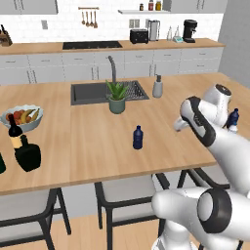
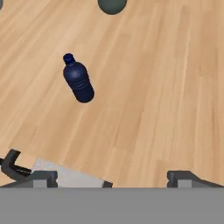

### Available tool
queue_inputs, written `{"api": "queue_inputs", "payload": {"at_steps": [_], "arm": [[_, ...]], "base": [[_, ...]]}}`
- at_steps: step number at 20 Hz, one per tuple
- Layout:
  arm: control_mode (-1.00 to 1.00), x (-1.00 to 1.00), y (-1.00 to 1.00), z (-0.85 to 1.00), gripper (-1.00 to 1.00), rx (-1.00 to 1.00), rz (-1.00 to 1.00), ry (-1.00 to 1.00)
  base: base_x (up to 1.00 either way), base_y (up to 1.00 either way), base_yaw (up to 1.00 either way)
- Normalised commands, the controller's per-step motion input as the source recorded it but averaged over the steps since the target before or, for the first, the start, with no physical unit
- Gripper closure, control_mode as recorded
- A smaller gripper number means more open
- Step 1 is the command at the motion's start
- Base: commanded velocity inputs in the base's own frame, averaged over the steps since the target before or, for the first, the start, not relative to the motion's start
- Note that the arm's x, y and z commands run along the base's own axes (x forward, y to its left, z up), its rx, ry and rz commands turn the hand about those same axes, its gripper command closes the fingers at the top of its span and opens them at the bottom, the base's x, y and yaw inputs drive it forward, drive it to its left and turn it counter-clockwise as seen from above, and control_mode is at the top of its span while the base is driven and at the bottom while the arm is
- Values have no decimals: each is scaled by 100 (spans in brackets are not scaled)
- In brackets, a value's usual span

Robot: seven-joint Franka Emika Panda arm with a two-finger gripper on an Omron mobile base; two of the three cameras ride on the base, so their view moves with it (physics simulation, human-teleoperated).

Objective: Move the plastic bottles in the middle to the plastics group, and the glass bottles in the middle to the glass group.

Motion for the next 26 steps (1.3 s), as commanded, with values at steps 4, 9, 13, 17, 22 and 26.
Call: {"api": "queue_inputs", "payload": {"at_steps": [4, 9, 13, 17, 22, 26], "arm": [[-100, -20, 97, 1, -100, 0, 34, 3], [-100, -5, 58, 22, -100, -3, 10, 5], [-100, 13, 36, 8, -100, -6, -1, 7], [-100, 26, 25, 0, -100, -5, -9, 1], [-100, 22, 11, 0, -100, 0, -10, 1], [-100, 32, 2, 0, -100, 0, -10, 7]], "base": [[0, 0, 0], [0, 0, 0], [0, 0, 0], [0, 0, 0], [0, 0, 0], [0, 0, 0]]}}
